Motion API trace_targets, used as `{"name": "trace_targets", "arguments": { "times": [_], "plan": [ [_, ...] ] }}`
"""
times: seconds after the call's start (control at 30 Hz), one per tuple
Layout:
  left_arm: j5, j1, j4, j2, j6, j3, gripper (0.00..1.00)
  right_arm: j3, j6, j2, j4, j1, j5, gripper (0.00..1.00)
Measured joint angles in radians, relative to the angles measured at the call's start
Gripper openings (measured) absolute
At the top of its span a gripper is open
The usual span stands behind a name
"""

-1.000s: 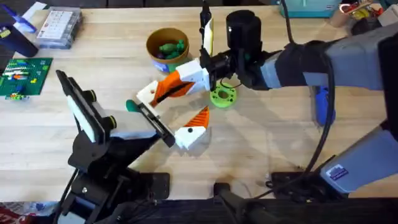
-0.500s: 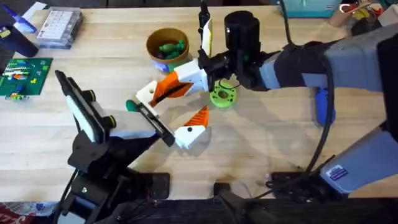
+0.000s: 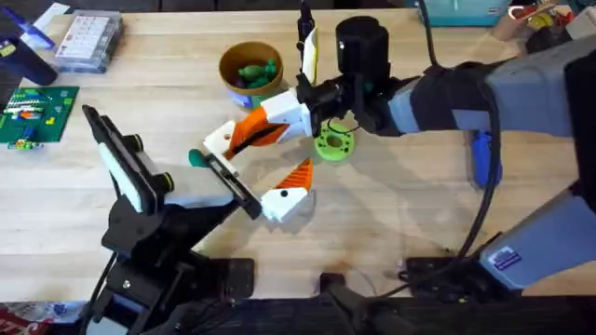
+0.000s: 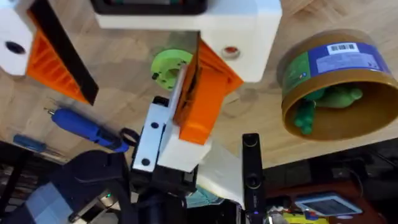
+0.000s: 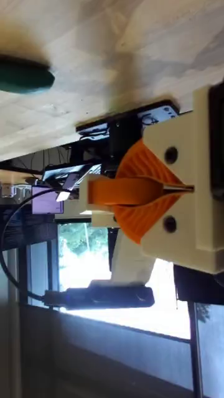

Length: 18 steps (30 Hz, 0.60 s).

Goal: Pick up the gripper from the table and insert it into the empty holder that is missing its gripper. Then pick up a screw, insert it into the mounting hole, and use the screwdriver to tighten it. Finally, clean up the table by picking up the vegetable and placing it into the bucket.

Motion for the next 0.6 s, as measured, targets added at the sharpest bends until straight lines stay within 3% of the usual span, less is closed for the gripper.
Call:
{"name": "trace_targets", "arguments": {
  "times": [0.6],
  "plan": [
    [0.002, 0.0, 0.001, 0.0, 0.008, 0.0, 0.988, 0.0, -0.003, 0.002, 0.02, 0.002, 0.005, 0.138]
  ]
}}
